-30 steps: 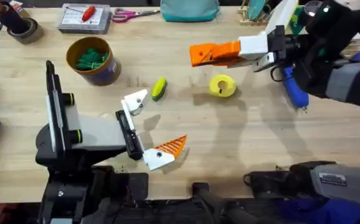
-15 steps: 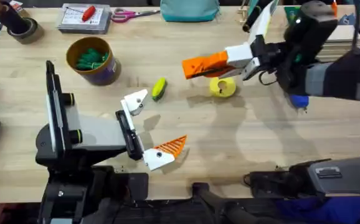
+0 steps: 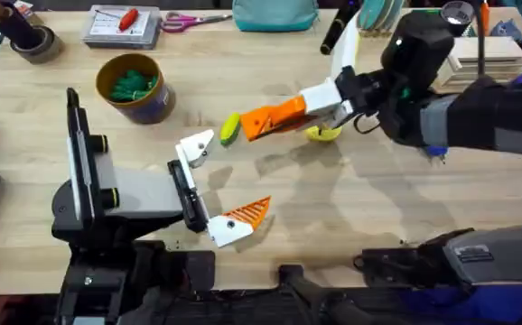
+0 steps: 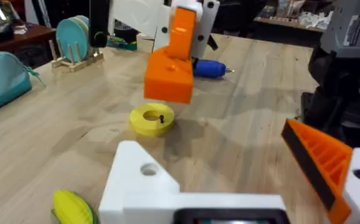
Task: Pick up the gripper from the table and insert it into the empty holder that is missing its gripper. Then pick up a screw, insert it into the mounting hole, and use the screwdriver to tighten it. Finally, clean up the table by picking up the vegetable and placing it into the bucket.
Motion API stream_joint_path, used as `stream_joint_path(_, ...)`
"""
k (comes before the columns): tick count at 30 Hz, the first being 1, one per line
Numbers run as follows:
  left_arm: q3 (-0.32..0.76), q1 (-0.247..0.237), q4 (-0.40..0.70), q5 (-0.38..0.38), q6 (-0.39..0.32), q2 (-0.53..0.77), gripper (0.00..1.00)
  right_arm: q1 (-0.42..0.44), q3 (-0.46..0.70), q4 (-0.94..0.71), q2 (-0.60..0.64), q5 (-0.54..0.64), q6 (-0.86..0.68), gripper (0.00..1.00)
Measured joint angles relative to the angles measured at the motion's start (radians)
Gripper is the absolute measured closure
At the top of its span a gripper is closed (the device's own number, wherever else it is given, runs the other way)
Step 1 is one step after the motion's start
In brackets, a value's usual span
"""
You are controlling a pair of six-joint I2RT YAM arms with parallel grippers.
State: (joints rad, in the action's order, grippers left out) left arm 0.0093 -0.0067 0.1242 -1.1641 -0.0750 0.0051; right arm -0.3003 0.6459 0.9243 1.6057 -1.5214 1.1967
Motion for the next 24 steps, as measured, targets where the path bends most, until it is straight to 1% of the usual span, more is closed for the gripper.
stream_joint_path(5,0.0,0.0,0.0,0.0,0.0,0.0,0.015,-0.012,-0.061,0.007,0.0,0.045,0.0,0.992)
stream_joint_path(7,0.0,0.0,0.0,0.0,0.0,0.0,0.015,-0.012,-0.088,0.042,0.0,0.067,0.006,0.992)
stream_joint_path(10,0.0,0.0,0.0,0.0,0.0,0.0,0.015,-0.014,-0.109,0.169,0.0,0.082,0.035,0.992)
stream_joint_path(11,0.0,0.0,0.0,0.0,0.0,0.0,0.015,-0.019,-0.115,0.31,0.0,0.093,0.094,0.992)
stream_joint_path(12,0.0,0.0,0.0,0.0,0.0,0.0,0.015,-0.021,-0.116,0.334,0.0,0.096,0.116,0.992)
stream_joint_path(17,0.0,0.0,0.0,0.0,0.0,0.0,0.015,-0.025,-0.131,0.355,0.0,0.108,0.194,0.992)
stream_joint_path(24,0.0,0.0,0.0,0.0,0.0,0.0,0.015,-0.05,-0.185,0.355,0.0,0.171,0.232,0.992)
